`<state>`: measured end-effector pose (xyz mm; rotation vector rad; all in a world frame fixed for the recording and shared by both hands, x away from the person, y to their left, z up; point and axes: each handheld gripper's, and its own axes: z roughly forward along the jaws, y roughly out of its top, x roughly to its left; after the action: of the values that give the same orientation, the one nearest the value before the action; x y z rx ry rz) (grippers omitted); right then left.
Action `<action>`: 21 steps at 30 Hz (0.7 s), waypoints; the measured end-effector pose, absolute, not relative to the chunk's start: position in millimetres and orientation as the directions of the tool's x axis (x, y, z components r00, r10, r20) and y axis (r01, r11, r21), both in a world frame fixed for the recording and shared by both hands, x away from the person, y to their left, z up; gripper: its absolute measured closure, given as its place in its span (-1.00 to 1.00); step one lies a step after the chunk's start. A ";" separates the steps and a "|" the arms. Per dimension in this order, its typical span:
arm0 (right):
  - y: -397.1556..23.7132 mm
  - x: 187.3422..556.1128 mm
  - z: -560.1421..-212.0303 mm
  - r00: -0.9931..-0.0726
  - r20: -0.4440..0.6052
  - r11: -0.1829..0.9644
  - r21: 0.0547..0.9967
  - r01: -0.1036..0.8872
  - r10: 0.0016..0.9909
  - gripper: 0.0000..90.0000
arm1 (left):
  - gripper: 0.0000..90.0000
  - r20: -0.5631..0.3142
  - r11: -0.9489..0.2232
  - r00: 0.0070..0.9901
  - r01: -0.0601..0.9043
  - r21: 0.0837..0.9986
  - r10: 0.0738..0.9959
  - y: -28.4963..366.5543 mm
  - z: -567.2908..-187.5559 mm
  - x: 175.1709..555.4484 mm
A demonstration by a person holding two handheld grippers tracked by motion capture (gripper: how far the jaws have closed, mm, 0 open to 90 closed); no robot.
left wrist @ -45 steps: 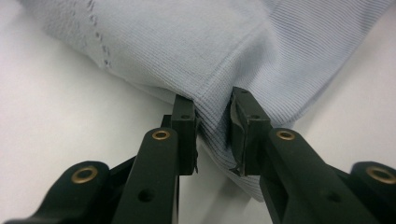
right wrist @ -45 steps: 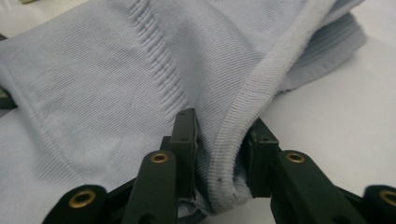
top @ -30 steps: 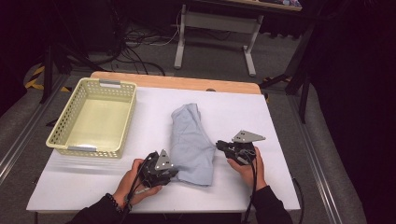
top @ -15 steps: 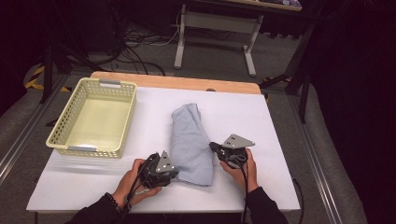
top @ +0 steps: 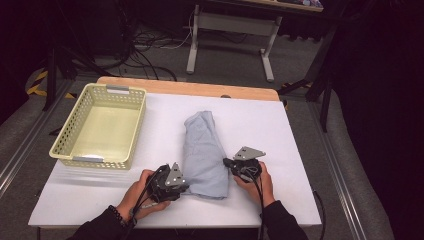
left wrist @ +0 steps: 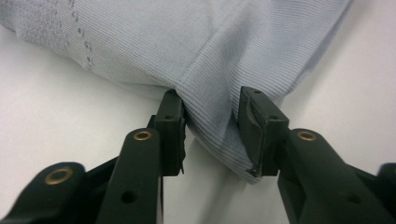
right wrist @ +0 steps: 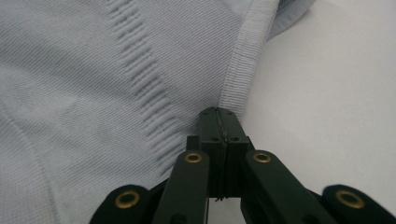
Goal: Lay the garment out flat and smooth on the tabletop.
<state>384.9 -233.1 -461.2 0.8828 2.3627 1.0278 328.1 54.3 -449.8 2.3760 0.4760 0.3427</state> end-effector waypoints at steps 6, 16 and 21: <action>-233.5 385.3 -461.3 -0.715 -0.111 0.524 0.758 0.388 0.691 1.00 | 0.57 0.105 -0.712 0.910 0.237 0.660 0.401 60.5 -447.0 322.7; -233.3 385.0 -461.5 -0.715 -0.112 0.525 0.758 0.388 0.690 1.00 | 0.80 0.097 -0.733 0.920 0.235 0.639 0.379 58.2 -448.5 319.0; -233.5 385.0 -461.3 -0.715 -0.110 0.525 0.756 0.390 0.690 1.00 | 0.78 0.110 -0.744 0.925 0.217 0.631 0.363 58.9 -445.2 317.5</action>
<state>385.0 -233.5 -461.3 0.8876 2.3701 1.0307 317.5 58.9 -445.2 2.4347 0.4110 0.2980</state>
